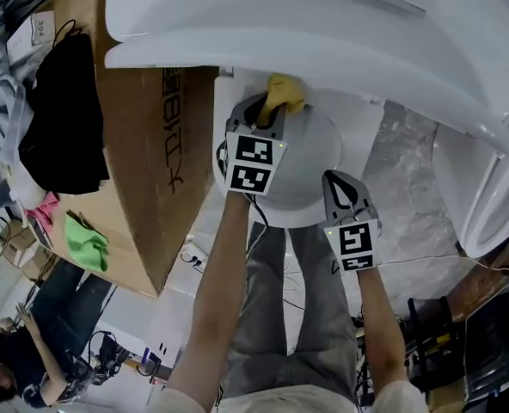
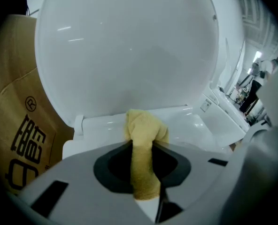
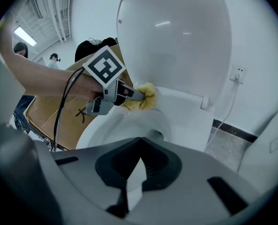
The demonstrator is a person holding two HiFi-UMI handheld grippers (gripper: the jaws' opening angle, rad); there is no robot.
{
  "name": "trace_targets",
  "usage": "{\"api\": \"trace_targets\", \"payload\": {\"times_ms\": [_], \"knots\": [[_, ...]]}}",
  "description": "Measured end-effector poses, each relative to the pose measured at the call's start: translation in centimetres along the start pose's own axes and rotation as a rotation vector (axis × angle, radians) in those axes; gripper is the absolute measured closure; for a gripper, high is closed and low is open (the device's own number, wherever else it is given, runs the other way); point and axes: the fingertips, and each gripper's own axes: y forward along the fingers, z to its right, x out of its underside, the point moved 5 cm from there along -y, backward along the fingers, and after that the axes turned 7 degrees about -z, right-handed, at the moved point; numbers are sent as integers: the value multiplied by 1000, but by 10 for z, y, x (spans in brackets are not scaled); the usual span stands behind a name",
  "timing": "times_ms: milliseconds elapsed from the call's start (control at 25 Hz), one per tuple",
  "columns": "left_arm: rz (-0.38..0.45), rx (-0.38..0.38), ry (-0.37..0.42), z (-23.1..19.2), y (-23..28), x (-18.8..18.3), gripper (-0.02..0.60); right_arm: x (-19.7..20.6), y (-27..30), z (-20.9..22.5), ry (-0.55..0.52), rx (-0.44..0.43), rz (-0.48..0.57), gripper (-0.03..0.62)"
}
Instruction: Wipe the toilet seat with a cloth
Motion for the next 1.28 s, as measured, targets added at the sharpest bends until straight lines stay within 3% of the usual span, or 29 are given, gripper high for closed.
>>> {"api": "trace_targets", "payload": {"times_ms": [520, 760, 1040, 1280], "knots": [[42, -9, -8, 19, 10, -6, 485, 11, -33, 14, 51, 84, 59, 586], [83, -3, 57, 41, 14, -12, 483, 33, -52, 4, 98, 136, 78, 586], [97, 89, 126, 81, 14, -2, 483, 51, -69, -6, 131, 189, 99, 586], [159, 141, 145, 114, -26, 13, 483, 62, -87, -18, 171, 234, 125, 586]]}}
